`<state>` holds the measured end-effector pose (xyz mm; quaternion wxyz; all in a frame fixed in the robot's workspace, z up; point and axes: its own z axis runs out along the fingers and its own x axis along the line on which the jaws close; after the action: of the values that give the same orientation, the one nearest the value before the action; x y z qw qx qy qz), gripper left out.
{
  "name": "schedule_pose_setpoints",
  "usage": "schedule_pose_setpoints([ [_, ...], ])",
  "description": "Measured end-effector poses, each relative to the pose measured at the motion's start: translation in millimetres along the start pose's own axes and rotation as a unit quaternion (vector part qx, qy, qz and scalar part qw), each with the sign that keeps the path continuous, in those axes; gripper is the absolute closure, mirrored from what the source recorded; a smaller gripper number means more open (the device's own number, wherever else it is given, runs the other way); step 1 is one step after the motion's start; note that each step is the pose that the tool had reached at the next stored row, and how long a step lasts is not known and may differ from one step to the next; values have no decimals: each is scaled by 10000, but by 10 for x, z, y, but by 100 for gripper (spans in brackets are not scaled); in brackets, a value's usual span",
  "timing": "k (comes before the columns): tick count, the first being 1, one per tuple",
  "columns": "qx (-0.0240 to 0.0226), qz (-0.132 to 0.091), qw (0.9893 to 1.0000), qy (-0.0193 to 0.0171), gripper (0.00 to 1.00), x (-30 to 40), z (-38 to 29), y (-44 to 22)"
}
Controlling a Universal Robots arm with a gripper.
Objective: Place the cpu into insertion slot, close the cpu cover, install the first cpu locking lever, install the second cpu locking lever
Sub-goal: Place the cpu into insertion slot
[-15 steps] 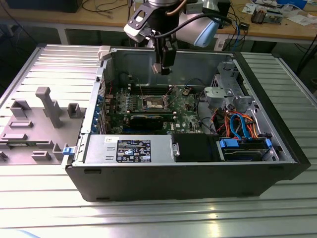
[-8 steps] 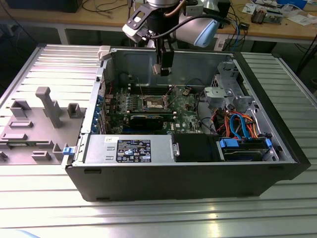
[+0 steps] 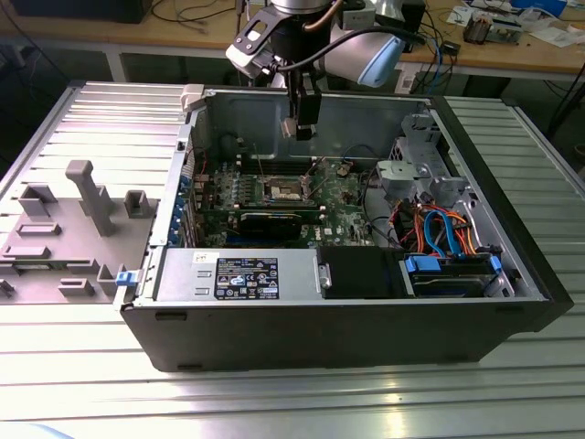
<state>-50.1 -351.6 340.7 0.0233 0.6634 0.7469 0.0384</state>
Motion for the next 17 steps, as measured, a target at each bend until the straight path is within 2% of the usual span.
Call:
schedule_pose_setpoints([
  [7, 0, 7, 10000, -5, 46, 0, 0, 0],
  [11, -2, 138, 9999, -16, 46, 0, 5, 0],
  [17, -2, 200, 9998, -22, 46, 0, 8, -1],
])
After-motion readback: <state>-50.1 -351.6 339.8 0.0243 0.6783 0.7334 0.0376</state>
